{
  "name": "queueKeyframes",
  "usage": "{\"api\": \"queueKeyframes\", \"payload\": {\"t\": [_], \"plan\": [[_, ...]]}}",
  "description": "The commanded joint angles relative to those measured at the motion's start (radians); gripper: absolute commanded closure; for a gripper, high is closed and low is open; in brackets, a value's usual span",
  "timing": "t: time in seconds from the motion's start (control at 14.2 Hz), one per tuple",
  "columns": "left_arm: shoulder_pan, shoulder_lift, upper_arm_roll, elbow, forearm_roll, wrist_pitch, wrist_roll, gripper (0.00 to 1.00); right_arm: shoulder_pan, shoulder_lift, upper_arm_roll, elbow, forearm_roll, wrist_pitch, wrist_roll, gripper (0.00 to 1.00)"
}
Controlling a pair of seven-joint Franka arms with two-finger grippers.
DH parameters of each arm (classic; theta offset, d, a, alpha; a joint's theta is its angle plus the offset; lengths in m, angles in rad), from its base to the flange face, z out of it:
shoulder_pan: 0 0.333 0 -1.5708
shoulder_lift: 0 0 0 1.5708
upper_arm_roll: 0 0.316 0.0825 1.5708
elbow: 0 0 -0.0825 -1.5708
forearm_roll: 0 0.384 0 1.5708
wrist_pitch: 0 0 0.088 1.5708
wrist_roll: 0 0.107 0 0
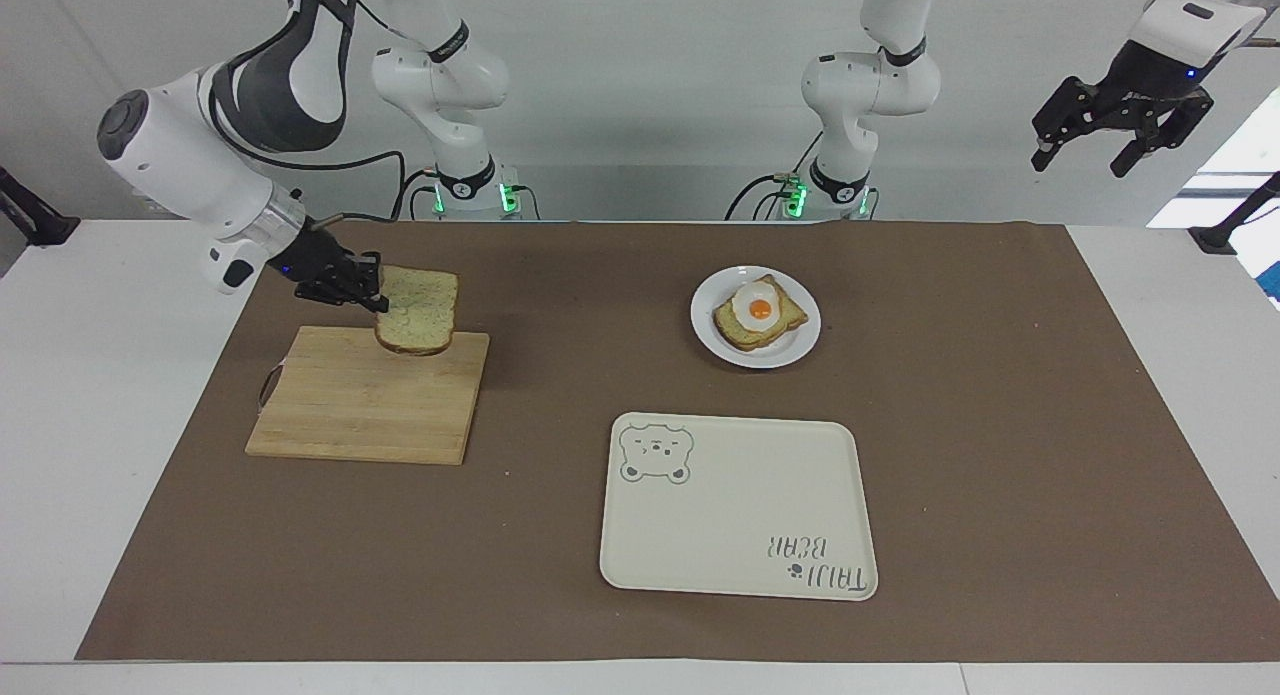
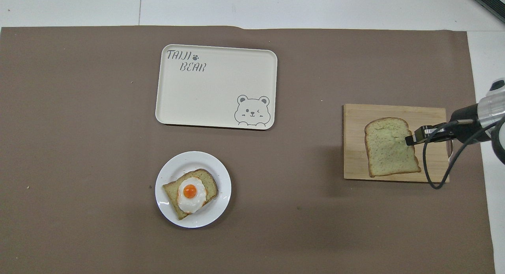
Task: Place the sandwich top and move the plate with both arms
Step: 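Lift the bread slice with the right gripper off the board, then carry the bread with the right gripper and lay it on the egg toast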
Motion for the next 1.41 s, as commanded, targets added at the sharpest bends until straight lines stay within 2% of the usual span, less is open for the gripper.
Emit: {"api": "queueKeyframes", "payload": {"t": [0.0,0.21,0.64,1.06,1.34], "plan": [[-0.004,-0.029,0.001,-0.032,0.006,-0.005,-0.009,0.0,-0.007,-0.007,0.023,-0.006,0.029,-0.012,0.02,1.0],[-0.004,-0.029,0.001,-0.032,0.006,-0.005,-0.009,0.0,-0.007,-0.008,0.032,-0.007,0.028,-0.011,0.029,1.0],[-0.004,-0.029,0.001,-0.032,0.006,-0.005,-0.009,0.0,0.005,-0.008,0.165,-0.02,0.029,0.002,0.149,1.0],[-0.004,-0.029,0.001,-0.032,0.006,-0.005,-0.009,0.0,0.166,0.007,0.166,-0.041,0.07,0.066,0.281,1.0],[-0.004,-0.029,0.001,-0.032,0.006,-0.005,-0.009,0.0,0.219,0.013,0.166,-0.049,0.103,0.078,0.287,1.0]]}}
